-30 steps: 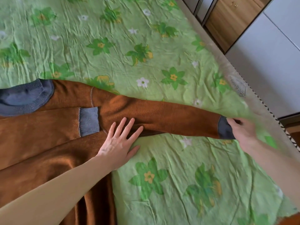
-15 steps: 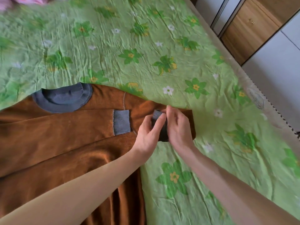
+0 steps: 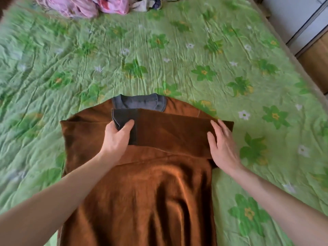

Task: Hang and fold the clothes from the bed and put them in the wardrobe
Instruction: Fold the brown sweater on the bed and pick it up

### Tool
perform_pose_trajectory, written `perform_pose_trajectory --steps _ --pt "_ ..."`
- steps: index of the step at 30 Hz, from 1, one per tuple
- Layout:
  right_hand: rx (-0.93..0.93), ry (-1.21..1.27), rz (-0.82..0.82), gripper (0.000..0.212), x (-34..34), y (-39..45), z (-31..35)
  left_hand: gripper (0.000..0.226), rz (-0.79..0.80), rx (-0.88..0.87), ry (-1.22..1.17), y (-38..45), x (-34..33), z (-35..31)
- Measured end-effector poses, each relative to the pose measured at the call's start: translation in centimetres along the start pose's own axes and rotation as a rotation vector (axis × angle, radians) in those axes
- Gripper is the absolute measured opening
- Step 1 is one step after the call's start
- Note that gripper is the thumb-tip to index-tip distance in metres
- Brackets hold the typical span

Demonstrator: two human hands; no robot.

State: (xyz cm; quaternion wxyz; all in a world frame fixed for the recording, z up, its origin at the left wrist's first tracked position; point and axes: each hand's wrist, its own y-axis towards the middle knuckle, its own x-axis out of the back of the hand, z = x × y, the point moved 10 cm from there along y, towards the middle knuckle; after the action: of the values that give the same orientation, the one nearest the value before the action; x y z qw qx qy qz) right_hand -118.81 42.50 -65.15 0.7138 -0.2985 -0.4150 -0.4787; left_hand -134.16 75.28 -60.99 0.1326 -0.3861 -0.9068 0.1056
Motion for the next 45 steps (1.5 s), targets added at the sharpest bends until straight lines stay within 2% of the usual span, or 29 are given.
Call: perform_pose_trajectory --steps 6,10,15,18,21,24,25,27,29,31,34,39,41,45 --pt "0.027 -0.122 0.030 0.064 -4.8 -0.1 3.6 0.012 -0.195 0.049 0.025 2.5 12.1 2.9" --pt "0.021 -0.220 0.106 0.075 -8.1 -0.2 5.0 0.014 -0.218 0.074 0.084 2.7 15.7 5.8" --pt "-0.003 -0.239 0.079 0.077 -9.0 0.0 6.0 0.016 -0.438 0.074 0.056 2.8 20.0 7.8" --pt "0.003 -0.267 0.092 0.075 -9.3 0.5 6.1 0.011 -0.404 0.079 0.221 3.6 21.0 9.2" --pt "-0.012 -0.296 0.132 0.077 -10.1 0.8 5.6 0.008 -0.356 0.190 0.309 4.4 21.8 11.7" --pt "-0.026 -0.312 0.134 0.075 -10.8 0.8 5.2 0.028 -0.307 0.289 0.627 4.6 21.4 12.8" --pt "-0.023 -0.322 0.122 0.073 -10.8 0.8 5.2 0.036 -0.321 0.268 0.749 4.4 21.1 12.3" --pt "-0.012 -0.324 0.106 0.075 -10.7 0.9 5.7 0.050 -0.330 0.062 0.913 3.9 19.3 9.8" --pt "0.067 -0.317 0.114 0.076 -11.0 1.0 7.2 0.055 -0.224 -0.201 1.005 3.5 16.3 8.8" --pt "0.172 -0.320 0.140 0.078 -11.6 1.1 8.9 0.059 -0.051 -0.354 1.079 3.6 13.7 10.0" --pt "0.213 -0.343 0.187 0.083 -12.6 1.6 9.3 0.070 0.127 -0.395 1.194 4.2 12.1 13.1" --pt "0.211 -0.394 0.172 0.082 -13.1 1.7 8.9 0.075 0.178 -0.407 1.291 5.2 12.5 13.8" --pt "0.255 -0.363 0.134 0.077 -12.3 2.5 9.7 0.068 0.151 -0.456 1.315 5.8 12.7 11.9" --pt "0.334 -0.262 0.025 0.057 -9.5 7.5 11.6 0.038 0.031 -0.597 1.239 9.0 12.1 6.0"
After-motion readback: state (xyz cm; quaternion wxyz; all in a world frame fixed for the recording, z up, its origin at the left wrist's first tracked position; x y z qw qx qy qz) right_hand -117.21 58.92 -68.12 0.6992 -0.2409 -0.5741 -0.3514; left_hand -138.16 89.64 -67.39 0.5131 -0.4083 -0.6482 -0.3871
